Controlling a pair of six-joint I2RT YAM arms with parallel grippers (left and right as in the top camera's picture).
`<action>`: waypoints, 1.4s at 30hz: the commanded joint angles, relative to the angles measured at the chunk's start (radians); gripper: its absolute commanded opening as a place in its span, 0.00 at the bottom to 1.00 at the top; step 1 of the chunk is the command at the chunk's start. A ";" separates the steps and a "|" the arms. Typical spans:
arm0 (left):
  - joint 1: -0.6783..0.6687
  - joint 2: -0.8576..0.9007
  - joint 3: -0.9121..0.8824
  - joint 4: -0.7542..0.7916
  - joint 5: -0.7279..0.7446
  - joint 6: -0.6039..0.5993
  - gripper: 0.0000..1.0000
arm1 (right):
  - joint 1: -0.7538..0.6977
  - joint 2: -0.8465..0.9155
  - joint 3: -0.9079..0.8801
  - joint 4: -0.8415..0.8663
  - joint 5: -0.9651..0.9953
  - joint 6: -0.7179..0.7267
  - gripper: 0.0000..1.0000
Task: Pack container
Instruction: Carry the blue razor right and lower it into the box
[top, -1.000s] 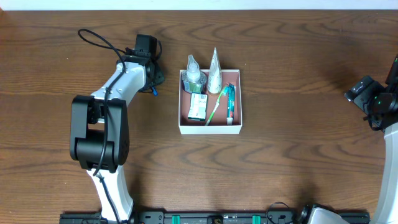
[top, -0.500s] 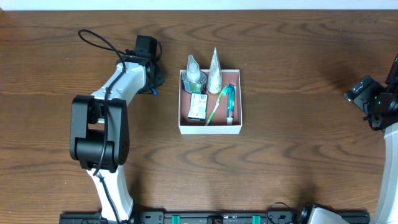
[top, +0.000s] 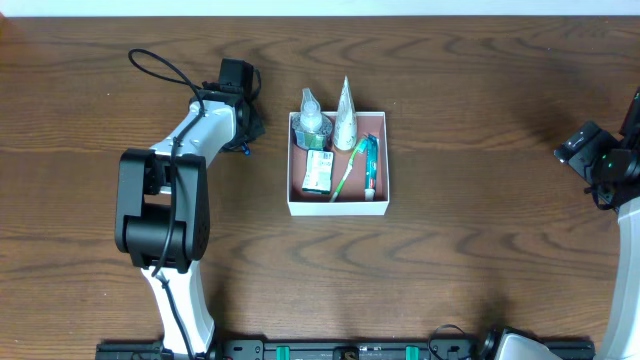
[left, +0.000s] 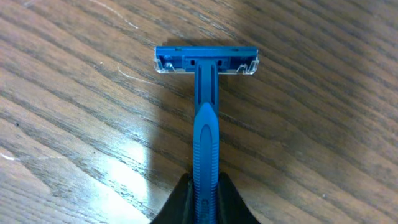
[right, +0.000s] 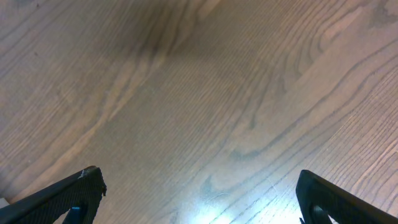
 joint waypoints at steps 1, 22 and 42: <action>0.004 0.023 -0.013 -0.029 0.003 0.005 0.06 | -0.009 0.002 0.002 -0.002 0.003 0.014 0.99; -0.024 -0.605 0.120 -0.451 0.136 0.166 0.06 | -0.009 0.002 0.002 -0.002 0.003 0.014 0.99; -0.569 -0.575 0.118 -0.463 0.216 0.381 0.06 | -0.009 0.002 0.002 -0.002 0.003 0.014 0.99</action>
